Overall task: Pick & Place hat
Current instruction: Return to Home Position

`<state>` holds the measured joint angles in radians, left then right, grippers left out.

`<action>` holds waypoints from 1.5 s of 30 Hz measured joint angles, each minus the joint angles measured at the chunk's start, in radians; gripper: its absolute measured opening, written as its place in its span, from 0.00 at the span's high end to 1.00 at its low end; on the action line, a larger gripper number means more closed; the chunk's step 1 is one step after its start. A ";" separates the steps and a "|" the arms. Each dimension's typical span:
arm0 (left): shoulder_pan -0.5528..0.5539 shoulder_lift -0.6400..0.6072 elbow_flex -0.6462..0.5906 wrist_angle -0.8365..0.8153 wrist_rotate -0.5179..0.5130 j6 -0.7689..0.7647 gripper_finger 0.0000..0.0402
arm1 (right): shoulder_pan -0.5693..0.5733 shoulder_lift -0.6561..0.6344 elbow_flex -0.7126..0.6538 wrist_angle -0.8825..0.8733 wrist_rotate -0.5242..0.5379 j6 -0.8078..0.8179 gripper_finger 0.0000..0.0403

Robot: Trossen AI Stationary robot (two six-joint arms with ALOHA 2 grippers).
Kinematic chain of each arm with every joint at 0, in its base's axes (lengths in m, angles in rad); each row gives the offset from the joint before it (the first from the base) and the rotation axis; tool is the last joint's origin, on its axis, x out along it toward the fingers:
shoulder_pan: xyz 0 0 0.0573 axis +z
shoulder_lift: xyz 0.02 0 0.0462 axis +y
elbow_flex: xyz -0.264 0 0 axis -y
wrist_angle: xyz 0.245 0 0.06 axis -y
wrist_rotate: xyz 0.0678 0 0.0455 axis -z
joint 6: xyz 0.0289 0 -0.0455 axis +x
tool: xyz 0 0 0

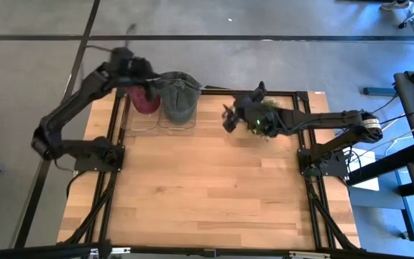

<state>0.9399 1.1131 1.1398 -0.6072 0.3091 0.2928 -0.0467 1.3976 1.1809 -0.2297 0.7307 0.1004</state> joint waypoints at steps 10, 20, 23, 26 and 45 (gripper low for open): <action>-0.092 -0.407 -0.403 0.388 0.229 -0.299 0.66 | 0.091 -0.268 -0.351 0.209 -0.551 0.030 0.42; -0.218 -0.623 -0.575 0.474 0.287 -0.435 0.65 | 0.087 -0.604 -0.574 0.191 -0.812 0.055 0.42; -0.269 -0.701 -0.628 0.494 0.305 -0.501 0.65 | 0.087 -0.689 -0.693 0.323 -0.943 0.124 0.42; -0.333 -0.786 -0.728 0.546 0.252 -0.524 0.65 | 0.096 -0.749 -0.841 0.539 -1.016 0.153 0.42; -0.412 -1.082 -1.074 0.754 0.180 -0.621 0.65 | 0.030 -0.992 -1.172 0.887 -1.176 0.219 0.42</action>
<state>0.5282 0.0314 0.0656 0.1473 0.4889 -0.3282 -0.0170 0.4055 0.0086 0.6572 -0.4458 0.3197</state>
